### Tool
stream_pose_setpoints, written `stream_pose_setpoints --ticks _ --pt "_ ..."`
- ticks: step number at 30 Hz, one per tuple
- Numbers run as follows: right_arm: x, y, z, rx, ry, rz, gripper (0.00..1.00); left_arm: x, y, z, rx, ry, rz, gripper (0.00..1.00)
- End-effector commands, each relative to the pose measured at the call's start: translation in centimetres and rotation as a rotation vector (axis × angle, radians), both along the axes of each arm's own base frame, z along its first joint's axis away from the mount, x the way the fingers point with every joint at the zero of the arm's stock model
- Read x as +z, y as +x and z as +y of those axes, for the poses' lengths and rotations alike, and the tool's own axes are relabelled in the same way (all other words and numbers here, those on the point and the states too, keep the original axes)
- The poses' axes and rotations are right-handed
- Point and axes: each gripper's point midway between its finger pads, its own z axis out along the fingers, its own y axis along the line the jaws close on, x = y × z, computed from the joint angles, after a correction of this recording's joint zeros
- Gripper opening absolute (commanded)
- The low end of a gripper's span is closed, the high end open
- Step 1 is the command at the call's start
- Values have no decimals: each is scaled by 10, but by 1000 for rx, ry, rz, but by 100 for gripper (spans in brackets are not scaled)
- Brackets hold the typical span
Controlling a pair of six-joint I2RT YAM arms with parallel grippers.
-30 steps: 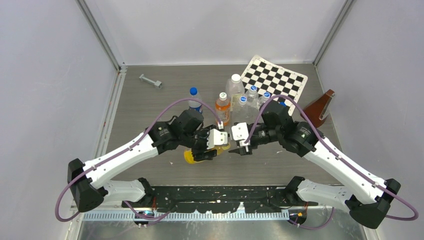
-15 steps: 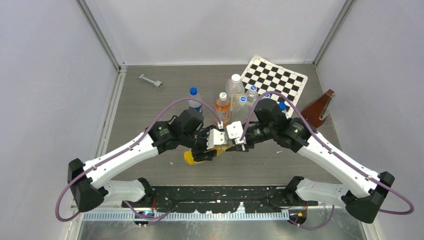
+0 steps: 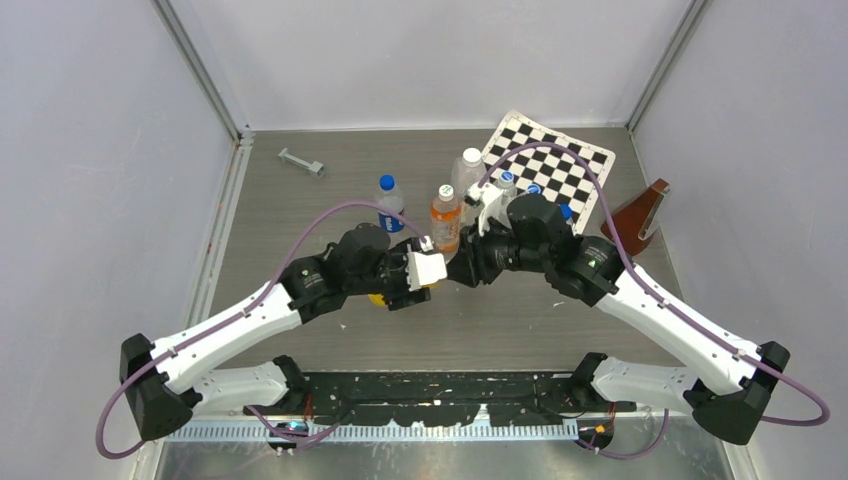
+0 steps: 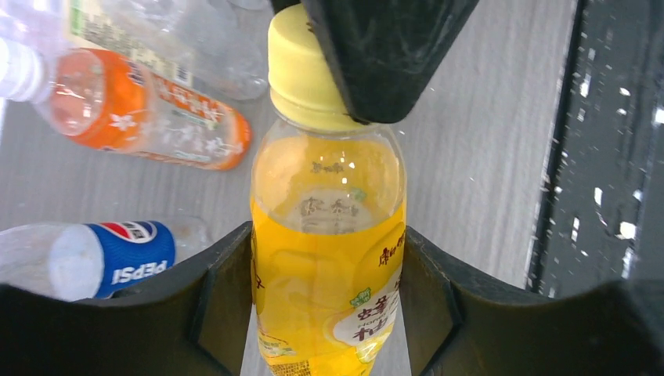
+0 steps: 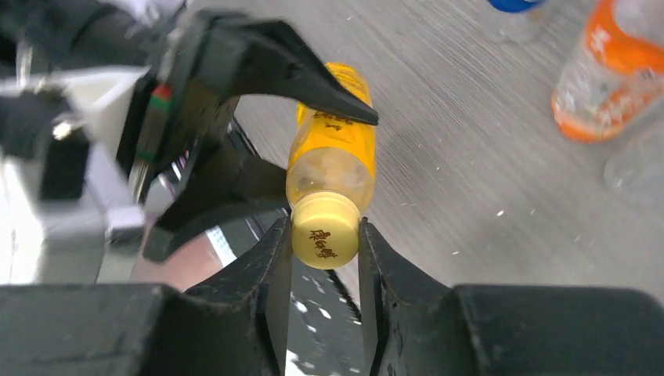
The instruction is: Screw on the bottle caps
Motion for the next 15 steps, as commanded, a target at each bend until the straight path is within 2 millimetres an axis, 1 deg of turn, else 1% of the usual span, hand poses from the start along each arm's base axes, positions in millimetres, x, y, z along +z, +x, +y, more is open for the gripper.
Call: stream_pose_setpoints --ticks 1,2,4,5,8,10,11,14,15 --pt "22 45 -31 -646 210 268 8 29 21 -2 87 -113 -128 0" --pt "18 45 -35 -690 209 298 11 31 22 -3 95 -126 -134 0" --pt "14 44 -33 -764 261 406 14 33 23 -3 104 -140 -144 0" --pt "10 44 -32 -776 263 427 15 33 24 -3 106 -141 -145 0" --pt "9 43 -28 -798 299 480 17 33 28 0 134 -139 -156 0" --pt "14 45 -28 -802 324 476 22 33 30 1 156 -138 -164 0" --pt "16 46 -27 -798 330 470 26 34 32 2 170 -141 -165 0" --pt "23 47 -27 -762 331 413 34 37 35 3 208 -163 -157 0" --pt "24 48 -27 -747 323 390 39 39 35 2 220 -175 -150 0"
